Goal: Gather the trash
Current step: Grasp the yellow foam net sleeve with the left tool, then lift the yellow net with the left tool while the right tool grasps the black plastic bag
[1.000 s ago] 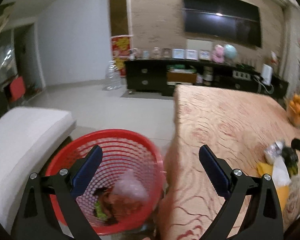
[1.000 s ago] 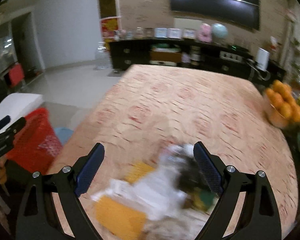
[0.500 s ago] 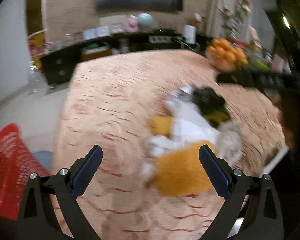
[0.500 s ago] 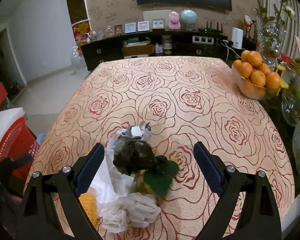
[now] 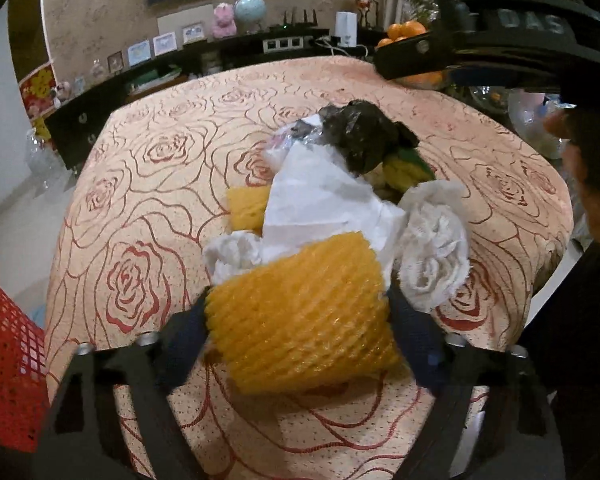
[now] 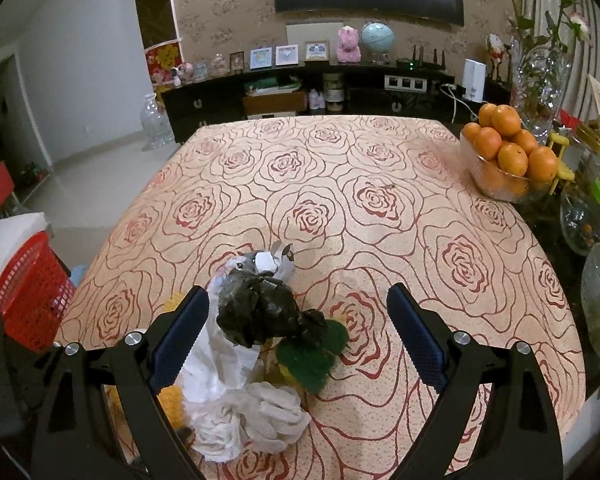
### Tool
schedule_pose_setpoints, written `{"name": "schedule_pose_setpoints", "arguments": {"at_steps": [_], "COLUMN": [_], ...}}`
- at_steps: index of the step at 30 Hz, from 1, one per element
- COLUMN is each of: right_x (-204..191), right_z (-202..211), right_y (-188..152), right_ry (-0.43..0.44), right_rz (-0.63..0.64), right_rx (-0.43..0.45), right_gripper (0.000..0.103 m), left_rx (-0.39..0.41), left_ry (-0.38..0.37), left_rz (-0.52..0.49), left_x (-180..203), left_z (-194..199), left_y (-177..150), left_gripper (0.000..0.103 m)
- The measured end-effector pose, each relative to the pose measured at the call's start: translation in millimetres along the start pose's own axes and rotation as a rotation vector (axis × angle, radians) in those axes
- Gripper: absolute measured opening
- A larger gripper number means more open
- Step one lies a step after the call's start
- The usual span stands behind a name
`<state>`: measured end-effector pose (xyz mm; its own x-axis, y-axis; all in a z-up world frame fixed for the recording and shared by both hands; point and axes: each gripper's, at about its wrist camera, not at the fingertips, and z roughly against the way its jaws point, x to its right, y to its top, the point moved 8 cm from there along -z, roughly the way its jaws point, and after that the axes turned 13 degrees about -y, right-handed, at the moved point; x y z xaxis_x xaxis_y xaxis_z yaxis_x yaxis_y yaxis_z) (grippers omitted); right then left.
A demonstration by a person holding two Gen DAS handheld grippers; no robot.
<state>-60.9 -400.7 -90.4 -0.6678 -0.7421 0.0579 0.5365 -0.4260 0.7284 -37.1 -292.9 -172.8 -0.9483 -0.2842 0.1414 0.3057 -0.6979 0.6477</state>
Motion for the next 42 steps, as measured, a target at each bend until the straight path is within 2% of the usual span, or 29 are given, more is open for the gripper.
{"name": "schedule_pose_setpoints", "arguments": {"at_steps": [6,10,18,21,30,42], "right_x": [0.8,0.8,-1.2,-2.5,-11.3,-22.8], "right_z": [-0.8,-1.9,-8.4,-10.4,-16.5,-23.2], "right_y": [0.0,-0.4,-0.8,-2.0,-4.7,-8.4], "right_ry": [-0.001,0.001,0.003,0.004,0.008,0.017], "right_rz": [0.002,0.003,0.004,0.008,0.026,0.055], "right_rx": [0.003,0.003,-0.009,-0.014,-0.027,-0.042], "right_gripper": [0.088,0.088,0.088,0.088,0.088,0.088], "left_rx": [0.021,0.033,0.108,0.131,0.135,0.143], "left_ry": [-0.003,0.003,0.064,0.114,0.250,0.281], "left_rz": [0.043,0.066,0.113,0.121,0.120,0.159], "left_x": [-11.3,-18.8,-39.7,-49.6,-73.7,-89.0], "left_z": [6.8,11.8,40.3,50.0,65.6,75.9], "left_y": [1.8,4.2,15.7,19.5,19.1,17.0], "left_gripper": [0.058,0.051,0.051,0.051,0.051,0.051]}}
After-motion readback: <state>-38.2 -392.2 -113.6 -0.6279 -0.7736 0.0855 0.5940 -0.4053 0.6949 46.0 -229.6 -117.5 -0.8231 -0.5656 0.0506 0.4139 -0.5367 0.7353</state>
